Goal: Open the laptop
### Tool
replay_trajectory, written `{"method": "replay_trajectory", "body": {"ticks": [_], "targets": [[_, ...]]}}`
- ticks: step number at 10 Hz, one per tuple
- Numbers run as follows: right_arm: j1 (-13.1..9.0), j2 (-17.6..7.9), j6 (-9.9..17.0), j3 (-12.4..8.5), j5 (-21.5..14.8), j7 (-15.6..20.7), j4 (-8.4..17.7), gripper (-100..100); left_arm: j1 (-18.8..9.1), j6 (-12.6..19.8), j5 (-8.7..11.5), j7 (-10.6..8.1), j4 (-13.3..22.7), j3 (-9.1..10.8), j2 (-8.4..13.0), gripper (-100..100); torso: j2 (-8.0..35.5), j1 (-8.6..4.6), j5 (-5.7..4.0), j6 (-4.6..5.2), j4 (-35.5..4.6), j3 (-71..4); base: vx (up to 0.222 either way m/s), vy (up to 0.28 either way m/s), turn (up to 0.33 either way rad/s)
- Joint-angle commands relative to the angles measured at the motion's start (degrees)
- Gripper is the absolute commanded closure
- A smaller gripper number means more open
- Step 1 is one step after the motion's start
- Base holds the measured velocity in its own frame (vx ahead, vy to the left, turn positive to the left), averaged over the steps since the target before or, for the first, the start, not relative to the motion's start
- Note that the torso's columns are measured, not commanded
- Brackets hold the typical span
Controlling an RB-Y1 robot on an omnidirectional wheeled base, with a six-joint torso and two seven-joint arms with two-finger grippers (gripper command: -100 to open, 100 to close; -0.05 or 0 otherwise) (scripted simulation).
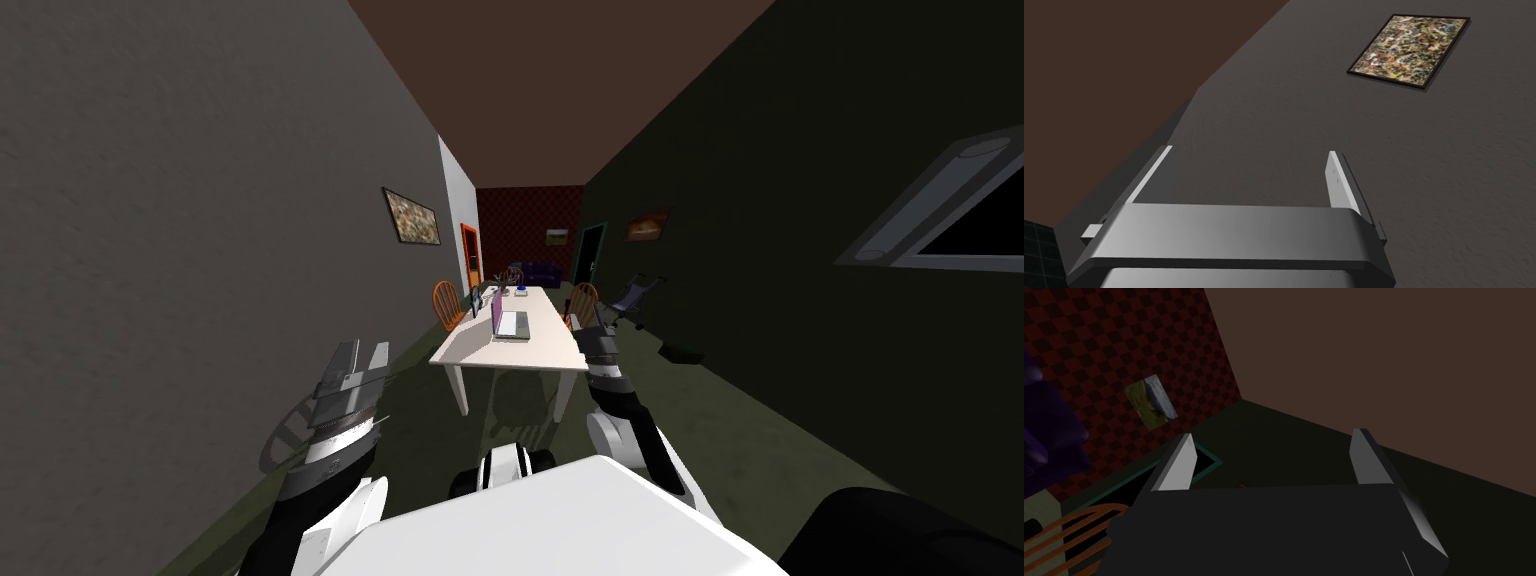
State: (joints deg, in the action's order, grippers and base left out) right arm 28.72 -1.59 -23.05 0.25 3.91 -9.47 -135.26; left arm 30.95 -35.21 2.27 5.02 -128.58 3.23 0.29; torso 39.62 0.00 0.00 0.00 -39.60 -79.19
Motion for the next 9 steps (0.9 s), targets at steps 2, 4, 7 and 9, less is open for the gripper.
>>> {"method": "replay_trajectory", "body": {"ticks": [2, 4, 7, 9], "targets": [[-0.4, -4.3, 0.9, -0.4, -1.7, 1.3, 1.0, -100, 0.0, 0.0, 0.0, 0.0, 0.0, -0.01, 0.0, 0, 2.4, 0.11, 0.03, 0.0, -2.4, -5.1, 0.021, 0.053, -0.001], [-0.7, -6.8, 1.8, -0.8, -3.4, 2.7, 2.1, -100, 0.0, 0.0, 0.0, 0.0, 0.0, -0.01, 0.0, 0, 2.6, 0.13, 0.04, 0.0, -2.6, -5.4, 0.048, 0.098, -0.002], [-1.5, -10.3, 3.7, -1.6, -6.8, 5.5, 4.2, -100, 0.0, 0.0, 0.0, 0.0, 0.0, -0.01, 0.0, 0, 2.7, 0.04, 0.01, 0.0, -2.7, -5.4, 0.056, 0.126, -0.002], [-2.1, -12.5, 5.2, -2.3, -9.5, 7.6, 5.9, -100, 0.0, 0.0, 0.0, 0.0, 0.0, -0.01, 0.0, 0, 2.7, 0.04, 0.01, 0.0, -2.7, -5.4, 0.06, 0.154, -0.003]]}}
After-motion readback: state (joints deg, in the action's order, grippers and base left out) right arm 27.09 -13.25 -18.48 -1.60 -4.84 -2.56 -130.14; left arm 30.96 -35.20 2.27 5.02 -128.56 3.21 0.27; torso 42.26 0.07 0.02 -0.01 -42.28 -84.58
